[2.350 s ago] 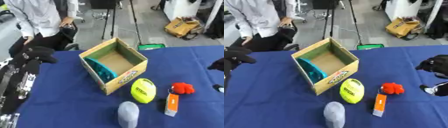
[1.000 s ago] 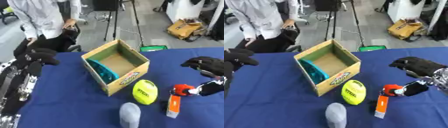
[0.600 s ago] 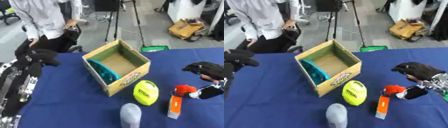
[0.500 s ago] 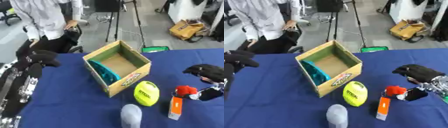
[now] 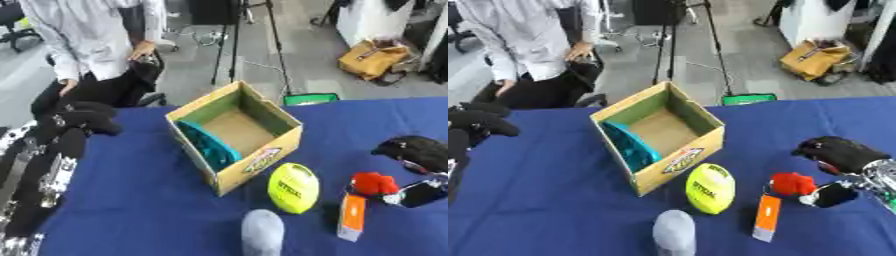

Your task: Pick up objects on the table and place them in the box.

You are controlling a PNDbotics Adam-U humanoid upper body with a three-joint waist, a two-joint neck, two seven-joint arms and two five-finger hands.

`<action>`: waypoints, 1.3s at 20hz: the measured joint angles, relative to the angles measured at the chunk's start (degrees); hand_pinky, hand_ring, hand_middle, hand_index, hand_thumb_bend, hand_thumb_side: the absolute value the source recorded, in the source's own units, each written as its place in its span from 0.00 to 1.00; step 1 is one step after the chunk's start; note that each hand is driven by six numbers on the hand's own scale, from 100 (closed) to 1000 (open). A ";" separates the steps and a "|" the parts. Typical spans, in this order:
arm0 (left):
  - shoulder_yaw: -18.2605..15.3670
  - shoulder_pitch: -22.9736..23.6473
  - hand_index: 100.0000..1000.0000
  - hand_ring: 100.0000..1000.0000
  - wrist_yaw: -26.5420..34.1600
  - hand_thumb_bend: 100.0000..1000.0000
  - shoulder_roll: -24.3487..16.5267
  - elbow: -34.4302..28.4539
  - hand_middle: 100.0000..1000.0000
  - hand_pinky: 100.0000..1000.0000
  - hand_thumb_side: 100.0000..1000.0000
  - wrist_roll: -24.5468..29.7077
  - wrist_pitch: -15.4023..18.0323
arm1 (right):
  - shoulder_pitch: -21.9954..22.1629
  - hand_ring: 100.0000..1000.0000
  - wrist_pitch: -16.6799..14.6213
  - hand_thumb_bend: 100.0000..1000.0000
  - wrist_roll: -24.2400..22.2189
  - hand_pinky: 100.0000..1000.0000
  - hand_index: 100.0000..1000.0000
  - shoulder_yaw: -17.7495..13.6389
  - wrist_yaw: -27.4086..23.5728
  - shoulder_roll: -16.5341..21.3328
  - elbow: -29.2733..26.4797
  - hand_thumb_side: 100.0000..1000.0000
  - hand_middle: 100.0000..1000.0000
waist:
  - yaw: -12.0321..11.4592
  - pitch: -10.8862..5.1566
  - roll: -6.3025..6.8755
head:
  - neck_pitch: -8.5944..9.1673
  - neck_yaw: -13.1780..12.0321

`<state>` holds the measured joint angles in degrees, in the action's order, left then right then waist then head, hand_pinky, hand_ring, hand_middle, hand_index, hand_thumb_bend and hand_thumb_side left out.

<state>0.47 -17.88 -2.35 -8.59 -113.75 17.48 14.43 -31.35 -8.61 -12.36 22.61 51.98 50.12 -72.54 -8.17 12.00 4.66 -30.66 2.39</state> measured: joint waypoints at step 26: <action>0.03 0.00 0.73 0.64 0.06 0.00 0.00 0.00 0.69 0.67 0.62 0.51 -0.21 | -1.14 0.87 -0.38 0.59 -1.86 0.89 0.86 -0.39 0.02 -0.03 0.77 0.50 0.79 | -0.39 0.58 -0.49 | -0.04 -0.64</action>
<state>0.49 -17.88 -2.29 -8.59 -113.75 17.98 14.22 -32.49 -8.99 -14.22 22.22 52.00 50.09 -71.77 -8.56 12.58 4.17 -30.70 1.74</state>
